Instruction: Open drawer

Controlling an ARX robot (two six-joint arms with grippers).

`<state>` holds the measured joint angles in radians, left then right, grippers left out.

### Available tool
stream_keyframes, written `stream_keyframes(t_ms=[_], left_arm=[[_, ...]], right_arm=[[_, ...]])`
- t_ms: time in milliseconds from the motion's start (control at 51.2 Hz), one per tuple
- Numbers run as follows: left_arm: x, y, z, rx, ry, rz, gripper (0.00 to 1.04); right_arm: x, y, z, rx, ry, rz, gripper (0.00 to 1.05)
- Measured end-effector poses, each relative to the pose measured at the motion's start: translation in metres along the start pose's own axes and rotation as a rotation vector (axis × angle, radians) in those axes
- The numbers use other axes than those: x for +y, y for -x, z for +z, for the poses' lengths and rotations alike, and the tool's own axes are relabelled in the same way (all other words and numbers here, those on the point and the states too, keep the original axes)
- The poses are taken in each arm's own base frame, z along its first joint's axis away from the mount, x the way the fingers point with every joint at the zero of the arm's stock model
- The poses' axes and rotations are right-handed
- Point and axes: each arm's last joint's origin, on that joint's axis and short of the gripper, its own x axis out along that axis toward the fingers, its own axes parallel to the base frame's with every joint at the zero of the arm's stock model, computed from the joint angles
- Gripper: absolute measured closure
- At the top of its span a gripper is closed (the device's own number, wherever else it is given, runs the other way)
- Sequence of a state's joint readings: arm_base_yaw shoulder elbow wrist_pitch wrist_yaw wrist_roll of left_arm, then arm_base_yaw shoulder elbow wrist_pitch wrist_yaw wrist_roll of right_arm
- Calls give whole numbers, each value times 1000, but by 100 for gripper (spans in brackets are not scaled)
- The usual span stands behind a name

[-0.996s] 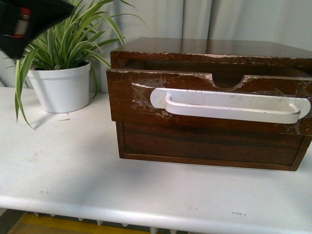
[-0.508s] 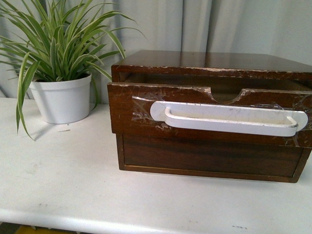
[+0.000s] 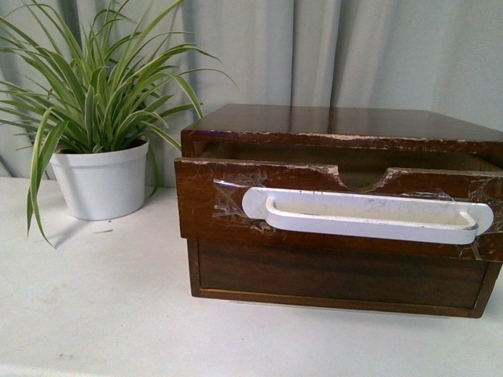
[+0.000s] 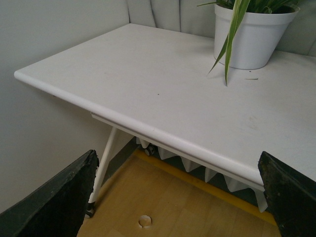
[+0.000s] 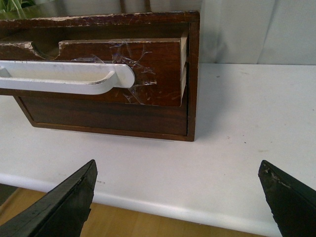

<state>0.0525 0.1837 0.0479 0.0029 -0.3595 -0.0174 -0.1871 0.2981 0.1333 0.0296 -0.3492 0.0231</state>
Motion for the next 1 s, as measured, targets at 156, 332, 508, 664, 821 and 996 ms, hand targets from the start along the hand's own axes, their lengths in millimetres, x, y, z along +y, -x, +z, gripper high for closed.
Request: stream_keyframes(t_ms=[156,332,508,664,821,996], left_arm=[[2,1,-2,-46,16,-143,15],[-2,9,1,-137,12,-399,42],[-11,13,0,-136,9,-416,70],[-11,13,0,-136,10,-411,100],[-11,13,0,-136,10,-409,101],[-11,13,0,-136,10,-410,101]], right_arm=[[2,0,-2,-91,39,-120,20],[11,1,-7,-134,55,-154,49],[11,5,-13,-112,52,-165,77],[12,11,-22,-141,58,-160,104],[12,11,-24,-136,59,-161,103],[12,11,-24,-136,59,-161,103]])
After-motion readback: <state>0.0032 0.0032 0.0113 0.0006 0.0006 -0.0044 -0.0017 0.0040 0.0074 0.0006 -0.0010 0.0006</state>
